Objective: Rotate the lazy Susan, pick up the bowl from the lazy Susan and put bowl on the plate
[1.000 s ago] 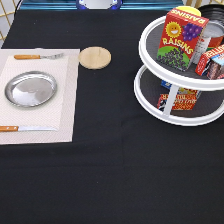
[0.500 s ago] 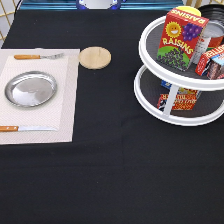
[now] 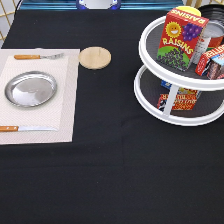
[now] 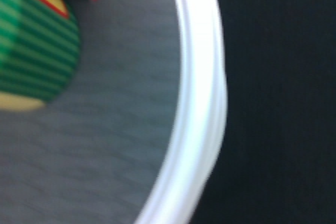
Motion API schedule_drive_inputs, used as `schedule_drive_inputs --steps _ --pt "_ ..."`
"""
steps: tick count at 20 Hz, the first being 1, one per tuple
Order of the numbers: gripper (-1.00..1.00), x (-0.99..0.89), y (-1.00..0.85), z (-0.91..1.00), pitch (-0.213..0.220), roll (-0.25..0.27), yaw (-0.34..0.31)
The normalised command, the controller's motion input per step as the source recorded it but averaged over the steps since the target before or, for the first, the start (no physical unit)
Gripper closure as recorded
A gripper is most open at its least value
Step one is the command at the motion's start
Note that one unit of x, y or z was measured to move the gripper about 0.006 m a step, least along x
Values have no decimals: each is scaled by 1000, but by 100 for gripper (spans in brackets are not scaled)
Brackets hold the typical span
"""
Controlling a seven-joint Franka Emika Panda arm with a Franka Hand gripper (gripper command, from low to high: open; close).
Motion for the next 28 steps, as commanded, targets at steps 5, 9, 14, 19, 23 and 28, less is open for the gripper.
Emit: schedule_drive_inputs --steps 5,9,14,19,23,28 --pt "-100 552 237 57 -20 197 0" --pt "-100 257 50 -301 -89 156 7" --pt "-100 13 -19 -587 -141 84 32" --pt "-100 -2 -48 -623 -100 57 26" --pt "-100 0 -26 -537 -24 66 24" --pt "-100 28 -6 -415 30 64 0"
